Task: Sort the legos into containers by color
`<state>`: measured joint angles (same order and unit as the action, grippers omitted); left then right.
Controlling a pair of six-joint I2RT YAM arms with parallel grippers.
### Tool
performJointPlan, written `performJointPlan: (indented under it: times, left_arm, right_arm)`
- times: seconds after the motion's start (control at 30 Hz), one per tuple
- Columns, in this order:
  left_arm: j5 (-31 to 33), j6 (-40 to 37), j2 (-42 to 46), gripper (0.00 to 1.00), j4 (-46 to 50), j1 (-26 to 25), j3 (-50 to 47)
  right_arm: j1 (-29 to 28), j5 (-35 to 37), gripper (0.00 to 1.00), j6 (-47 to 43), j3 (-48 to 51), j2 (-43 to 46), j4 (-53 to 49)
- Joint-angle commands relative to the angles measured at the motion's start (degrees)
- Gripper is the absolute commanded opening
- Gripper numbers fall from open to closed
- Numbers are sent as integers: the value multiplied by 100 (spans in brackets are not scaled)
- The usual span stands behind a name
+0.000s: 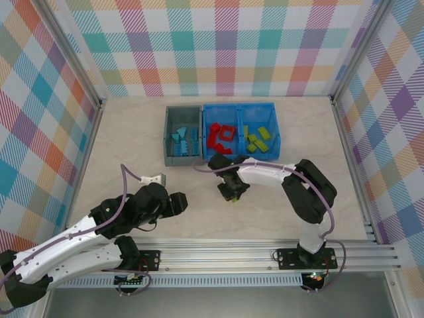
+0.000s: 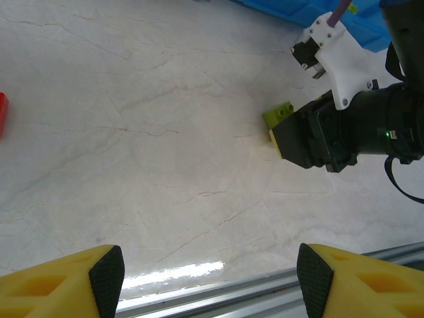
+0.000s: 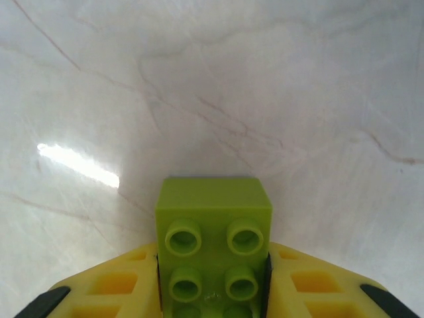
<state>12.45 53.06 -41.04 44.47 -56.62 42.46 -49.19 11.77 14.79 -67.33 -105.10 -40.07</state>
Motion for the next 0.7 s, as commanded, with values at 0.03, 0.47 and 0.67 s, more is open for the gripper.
performJointPlan:
  times: [0.03, 0.47, 0.67]
  left_arm:
    - [-122, -159, -120, 72, -370, -68, 150]
    - [-165, -1336, -2772, 72, -1626, -68, 2447]
    - [220, -1809, -3958, 72, -1621, -60, 3577]
  right_arm:
    - [74, 120, 29, 372, 216, 1233, -256]
    - [2439, 258, 27, 135, -1903, 863, -689]
    - [2908, 50, 27, 81, -3775, -903, -956]
